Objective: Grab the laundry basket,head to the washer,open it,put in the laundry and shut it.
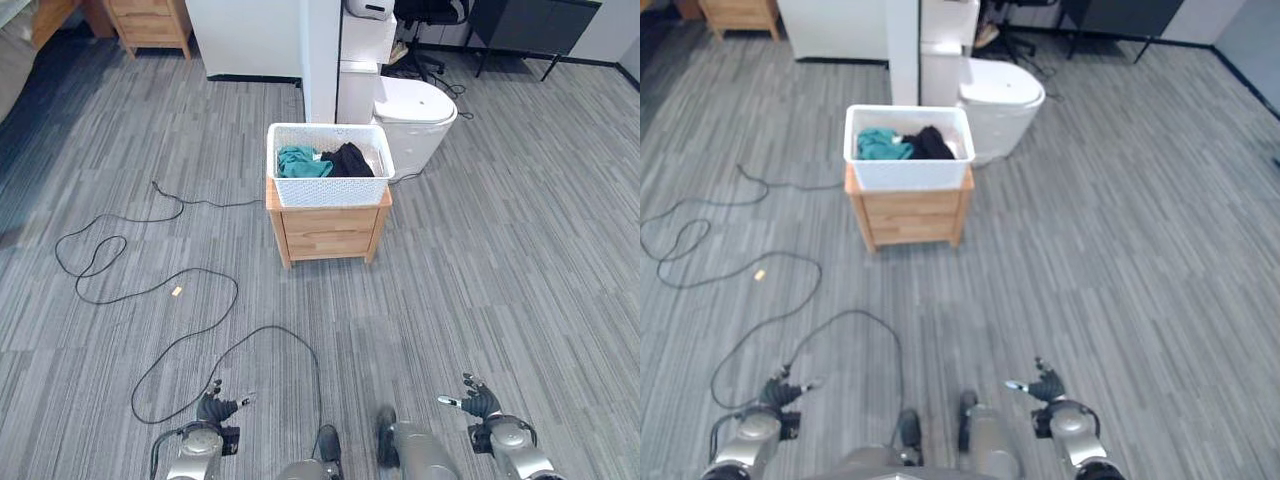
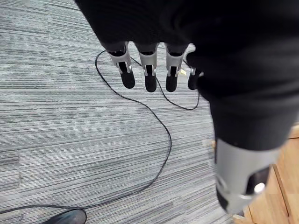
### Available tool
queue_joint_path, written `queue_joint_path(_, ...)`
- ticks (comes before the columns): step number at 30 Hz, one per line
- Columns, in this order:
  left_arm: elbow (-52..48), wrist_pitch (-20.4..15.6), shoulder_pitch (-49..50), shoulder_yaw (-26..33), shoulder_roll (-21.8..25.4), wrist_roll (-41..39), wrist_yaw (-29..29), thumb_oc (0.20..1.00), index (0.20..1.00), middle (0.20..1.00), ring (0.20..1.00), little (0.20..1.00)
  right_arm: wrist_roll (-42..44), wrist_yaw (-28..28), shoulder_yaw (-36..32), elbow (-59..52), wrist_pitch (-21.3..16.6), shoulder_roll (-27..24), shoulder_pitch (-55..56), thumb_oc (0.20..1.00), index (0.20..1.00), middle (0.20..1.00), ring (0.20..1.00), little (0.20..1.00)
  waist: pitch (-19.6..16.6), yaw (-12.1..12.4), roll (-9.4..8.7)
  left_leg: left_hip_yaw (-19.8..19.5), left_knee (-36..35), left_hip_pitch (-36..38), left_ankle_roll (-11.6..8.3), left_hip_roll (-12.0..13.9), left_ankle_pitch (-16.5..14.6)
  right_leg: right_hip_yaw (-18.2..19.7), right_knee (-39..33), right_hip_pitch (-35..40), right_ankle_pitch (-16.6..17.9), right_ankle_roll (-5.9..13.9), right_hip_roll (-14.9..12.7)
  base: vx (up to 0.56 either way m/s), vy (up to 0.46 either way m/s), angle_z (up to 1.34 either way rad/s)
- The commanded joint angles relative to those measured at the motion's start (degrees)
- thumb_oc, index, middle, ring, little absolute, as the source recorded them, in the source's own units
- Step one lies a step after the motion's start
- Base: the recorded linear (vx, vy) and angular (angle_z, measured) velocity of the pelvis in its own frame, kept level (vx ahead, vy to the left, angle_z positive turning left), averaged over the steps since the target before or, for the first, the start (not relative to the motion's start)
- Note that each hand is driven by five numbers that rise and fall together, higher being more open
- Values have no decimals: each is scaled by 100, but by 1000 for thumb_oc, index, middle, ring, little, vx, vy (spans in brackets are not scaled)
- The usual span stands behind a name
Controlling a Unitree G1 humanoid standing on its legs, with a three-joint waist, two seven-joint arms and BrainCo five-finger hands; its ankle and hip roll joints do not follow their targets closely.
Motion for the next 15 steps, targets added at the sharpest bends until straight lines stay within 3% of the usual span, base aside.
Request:
queue_joint_path(1,-250,-135,-80,71,82,-165,84,1000,1000,1000,1000,1000,191,-88,-76,-98,-103,-264,-245,1000,1000,1000,1000,1000,232,-157,-19,-354,589,236,-266,95,-657,-199,-1319,379,1237,179,1,337,-28,25)
queue_joint_path(6,-225,-145,0,87,-9,-116,47,1000,1000,1000,1000,1000,138,-45,-89,-99,-88,-298,-209,1000,1000,1000,1000,1000,181,-266,50,-597,584,740,-310,42,-990,-376,-1660,187,1494,269,-56,443,-89,37)
queue_joint_path(8,-157,-129,102,60,-86,-64,22,1000,1000,1000,1000,1000,217,-10,-143,-129,-101,-308,-94,1000,1000,1000,1000,1000,-39,-331,70,-813,651,1082,-416,35,-1284,-268,-1636,408,1665,177,-119,562,-211,67)
queue_joint_path(10,-80,-111,125,-23,-185,-109,28,1000,1000,1000,1000,1000,212,-42,-136,-142,-110,-364,-87,1000,1000,1000,1000,1000,-133,-409,181,-809,996,1068,-644,240,-1051,-285,-1483,539,1625,51,-74,356,-181,99)
queue_joint_path(11,-80,-111,126,-24,-188,-109,29,1000,1000,1000,1000,1000,212,-42,-136,-142,-110,-367,-86,1000,1000,1000,1000,1000,-136,-416,187,-816,1005,1061,-648,247,-1057,-295,-1482,539,1622,48,-71,344,-196,98)
queue_joint_path(12,-15,-97,140,-73,-258,-136,-6,1000,1000,1000,1000,1000,208,-61,-168,-168,-116,-419,-84,1000,1000,1000,1000,1000,-236,-457,258,-691,1500,933,-905,479,-641,-414,-1472,717,1538,-60,-46,452,-237,73)
queue_joint_path(13,-41,-107,160,-125,-310,-189,-27,1000,1000,1000,1000,1000,270,-69,-174,-210,-153,-477,-58,1000,1000,1000,1000,1000,-355,-504,272,-606,1872,803,-992,679,-200,-400,-1565,961,1374,-190,91,549,-277,32)
queue_joint_path(15,25,-81,118,-144,-359,-230,-33,1000,1000,1000,1000,1000,270,-74,-163,-171,-130,-537,-74,1000,1000,1000,1000,1000,-382,-467,206,-500,1997,498,-878,687,-265,-363,-1637,1186,1168,-241,78,318,-126,-13)
